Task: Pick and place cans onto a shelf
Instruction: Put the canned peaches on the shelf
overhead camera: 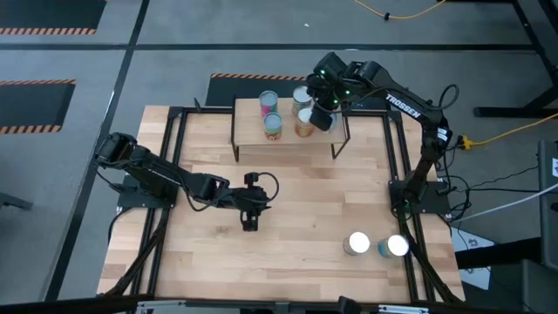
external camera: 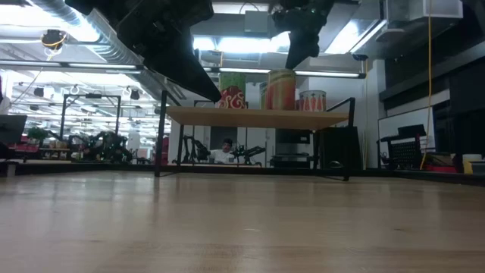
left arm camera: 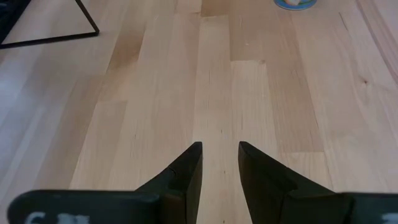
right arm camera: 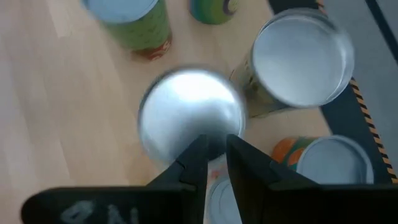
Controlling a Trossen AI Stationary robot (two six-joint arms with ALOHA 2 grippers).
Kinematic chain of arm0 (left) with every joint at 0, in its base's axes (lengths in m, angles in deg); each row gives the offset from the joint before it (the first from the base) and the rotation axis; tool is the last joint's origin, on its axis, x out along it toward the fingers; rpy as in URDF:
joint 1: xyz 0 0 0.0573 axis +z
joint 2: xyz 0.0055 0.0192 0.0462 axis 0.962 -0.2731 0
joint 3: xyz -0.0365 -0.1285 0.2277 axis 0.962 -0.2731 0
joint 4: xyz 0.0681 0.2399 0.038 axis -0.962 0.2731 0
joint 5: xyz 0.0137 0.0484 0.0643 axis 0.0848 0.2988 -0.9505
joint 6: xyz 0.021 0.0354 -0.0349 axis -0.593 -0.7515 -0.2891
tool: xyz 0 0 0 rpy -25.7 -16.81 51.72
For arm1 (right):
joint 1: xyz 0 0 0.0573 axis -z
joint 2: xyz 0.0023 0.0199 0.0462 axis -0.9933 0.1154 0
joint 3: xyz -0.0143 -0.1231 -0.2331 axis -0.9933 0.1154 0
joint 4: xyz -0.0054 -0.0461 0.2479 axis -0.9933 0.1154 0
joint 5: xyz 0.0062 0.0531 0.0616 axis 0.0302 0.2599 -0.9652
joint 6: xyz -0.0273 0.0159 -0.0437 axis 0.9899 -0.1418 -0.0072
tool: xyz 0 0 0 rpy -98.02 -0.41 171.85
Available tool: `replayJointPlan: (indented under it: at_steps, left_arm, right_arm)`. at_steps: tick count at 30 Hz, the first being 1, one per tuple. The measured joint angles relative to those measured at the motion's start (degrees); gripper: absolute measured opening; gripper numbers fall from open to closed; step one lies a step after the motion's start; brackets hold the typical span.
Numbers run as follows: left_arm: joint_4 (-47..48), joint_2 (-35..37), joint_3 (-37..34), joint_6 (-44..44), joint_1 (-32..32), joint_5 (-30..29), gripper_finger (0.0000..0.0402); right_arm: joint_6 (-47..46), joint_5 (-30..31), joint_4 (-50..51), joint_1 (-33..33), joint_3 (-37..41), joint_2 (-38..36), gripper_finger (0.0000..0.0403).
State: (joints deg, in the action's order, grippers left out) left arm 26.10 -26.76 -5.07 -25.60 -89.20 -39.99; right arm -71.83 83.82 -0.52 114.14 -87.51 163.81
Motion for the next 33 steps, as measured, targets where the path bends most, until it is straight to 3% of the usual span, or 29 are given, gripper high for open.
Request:
replayJointPlan:
  at_steps: [8,14,18,24,33]
  left_arm:
    - [-0.02,0.00,0.02,0.01,0.00,0.00,0.0096]
    - [-0.01,0.00,0.02,0.35,0.00,0.00,0.0096]
    - [-0.02,0.00,0.02,0.40,0.00,0.00,0.0096]
    - [-0.02,0.00,0.02,0.40,0.00,0.02,0.0096]
    - [-0.02,0.00,0.02,0.43,0.00,0.00,0.0096]
  right_arm:
    - [-1.86,-0.07,9.06,-6.05,0.00,-3.92,0.0065]
    - [-6.41,0.23,14.64,-15.69,0.00,-7.35,0.0065]
    - [-9.77,3.84,14.80,-23.89,1.47,-9.46,0.0065]
    - [-17.96,13.25,14.60,-35.74,9.97,-12.85,0.0065]
    - [-31.65,13.81,14.18,-47.72,27.48,-17.52,0.0065]
